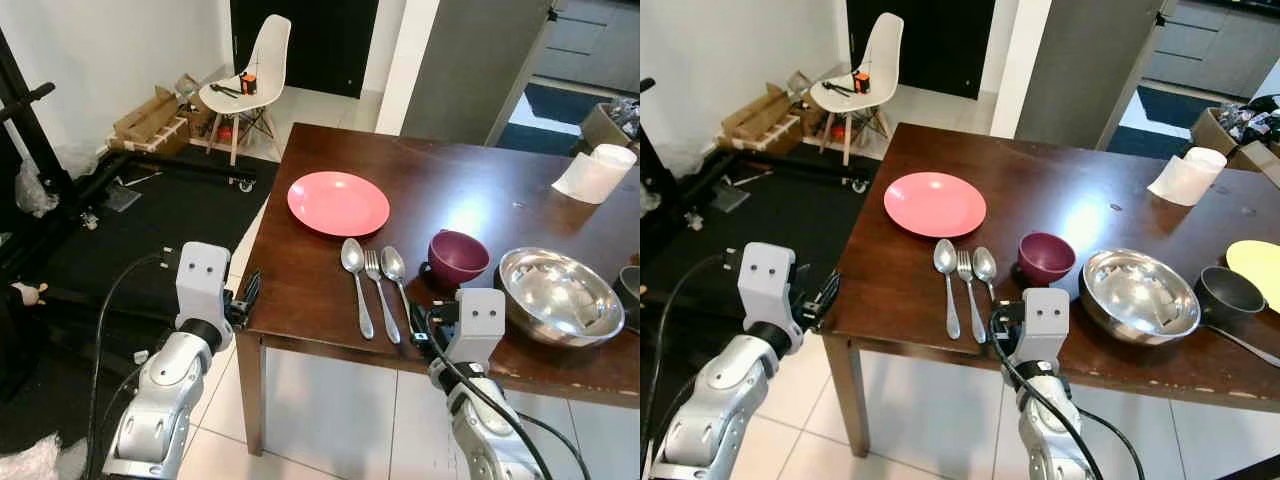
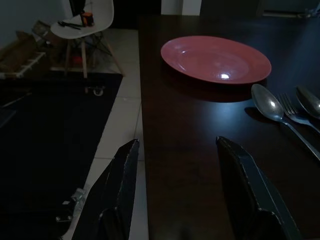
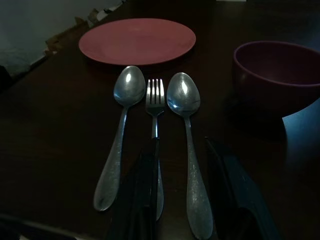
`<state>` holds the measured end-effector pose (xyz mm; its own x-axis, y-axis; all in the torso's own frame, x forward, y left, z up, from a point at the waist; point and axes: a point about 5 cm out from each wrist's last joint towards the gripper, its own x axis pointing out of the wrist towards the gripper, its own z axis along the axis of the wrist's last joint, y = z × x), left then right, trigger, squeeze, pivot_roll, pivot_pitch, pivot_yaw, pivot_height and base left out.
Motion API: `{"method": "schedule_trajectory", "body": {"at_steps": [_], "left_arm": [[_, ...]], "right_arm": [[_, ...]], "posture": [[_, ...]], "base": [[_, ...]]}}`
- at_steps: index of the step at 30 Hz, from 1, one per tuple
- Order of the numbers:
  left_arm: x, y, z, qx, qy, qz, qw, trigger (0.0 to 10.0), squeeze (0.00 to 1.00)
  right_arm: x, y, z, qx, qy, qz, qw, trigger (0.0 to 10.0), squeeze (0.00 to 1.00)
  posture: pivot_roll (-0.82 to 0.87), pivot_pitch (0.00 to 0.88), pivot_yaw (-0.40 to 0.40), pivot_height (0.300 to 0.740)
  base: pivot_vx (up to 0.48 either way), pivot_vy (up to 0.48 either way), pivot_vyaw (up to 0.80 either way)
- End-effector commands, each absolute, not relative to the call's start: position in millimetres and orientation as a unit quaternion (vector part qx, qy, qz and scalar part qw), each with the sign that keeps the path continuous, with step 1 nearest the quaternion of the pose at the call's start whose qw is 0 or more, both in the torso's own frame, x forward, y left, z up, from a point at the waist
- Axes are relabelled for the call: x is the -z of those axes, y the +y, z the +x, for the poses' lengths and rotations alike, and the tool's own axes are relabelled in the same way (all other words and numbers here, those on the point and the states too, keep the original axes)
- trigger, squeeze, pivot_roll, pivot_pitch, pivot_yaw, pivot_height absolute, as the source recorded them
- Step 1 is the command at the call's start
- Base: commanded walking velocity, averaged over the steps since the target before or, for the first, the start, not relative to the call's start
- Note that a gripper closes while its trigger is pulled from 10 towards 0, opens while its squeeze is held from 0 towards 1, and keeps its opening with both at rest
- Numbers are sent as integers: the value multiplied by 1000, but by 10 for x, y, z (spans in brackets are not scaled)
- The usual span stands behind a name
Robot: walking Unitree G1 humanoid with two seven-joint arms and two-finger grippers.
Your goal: Setting the table
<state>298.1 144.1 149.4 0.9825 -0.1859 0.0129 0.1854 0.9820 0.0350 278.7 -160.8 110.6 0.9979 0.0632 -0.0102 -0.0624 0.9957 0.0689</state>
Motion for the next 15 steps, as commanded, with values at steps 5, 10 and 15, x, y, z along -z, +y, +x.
{"method": "schedule_trajectory", "body": {"at_steps": [5,10,15], "left_arm": [[-1484,1431,2978,96,-8,21,995,10000,0],[-1478,1419,2974,98,-7,21,995,10000,0],[-1479,1422,2976,99,-7,22,995,10000,0]], "right_arm": [[-1086,-1640,2780,-28,9,32,999,10000,0],[-1083,-1640,2774,-26,9,32,999,10000,0],[-1082,-1634,2775,-27,9,33,999,10000,0]], "posture": [[-101,0,-11,740],[-101,0,-9,740],[-101,0,-7,740]], "base": [[0,0,0],[0,0,0],[0,0,0]]}}
